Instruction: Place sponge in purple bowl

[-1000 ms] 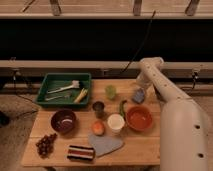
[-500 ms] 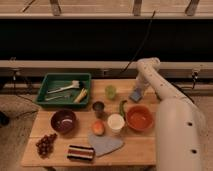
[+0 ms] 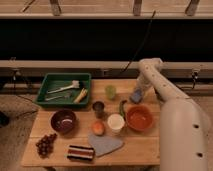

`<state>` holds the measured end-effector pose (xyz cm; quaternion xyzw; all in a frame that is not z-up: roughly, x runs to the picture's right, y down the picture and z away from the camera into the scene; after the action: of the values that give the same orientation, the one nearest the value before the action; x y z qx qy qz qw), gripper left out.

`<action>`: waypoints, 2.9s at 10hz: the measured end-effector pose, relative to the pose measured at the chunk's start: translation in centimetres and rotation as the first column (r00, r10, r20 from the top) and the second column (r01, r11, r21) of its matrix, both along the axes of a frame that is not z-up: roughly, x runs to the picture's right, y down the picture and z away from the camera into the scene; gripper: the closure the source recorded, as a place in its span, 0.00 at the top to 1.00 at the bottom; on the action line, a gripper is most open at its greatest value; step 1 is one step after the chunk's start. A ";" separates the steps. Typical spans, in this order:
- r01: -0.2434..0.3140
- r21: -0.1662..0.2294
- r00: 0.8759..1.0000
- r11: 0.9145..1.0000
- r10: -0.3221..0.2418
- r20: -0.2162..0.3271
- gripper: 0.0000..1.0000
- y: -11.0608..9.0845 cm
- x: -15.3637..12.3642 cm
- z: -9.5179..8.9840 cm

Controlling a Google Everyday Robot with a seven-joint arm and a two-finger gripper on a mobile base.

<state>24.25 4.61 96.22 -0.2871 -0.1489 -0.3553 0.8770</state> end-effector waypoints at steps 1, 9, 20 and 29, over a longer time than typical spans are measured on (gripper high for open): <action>-0.007 0.003 1.000 1.000 0.007 0.010 0.00 -0.4 -0.2 -0.8; 0.086 0.058 0.979 0.995 -0.095 0.178 0.00 -4.3 -11.4 -12.1; 0.324 0.165 0.838 0.932 -0.363 0.408 0.00 0.9 -30.4 -20.1; 0.422 0.230 0.728 0.877 -0.479 0.491 0.00 5.9 -38.1 -21.6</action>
<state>-13.90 10.49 74.66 -0.1591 -0.2941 -0.6301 0.7008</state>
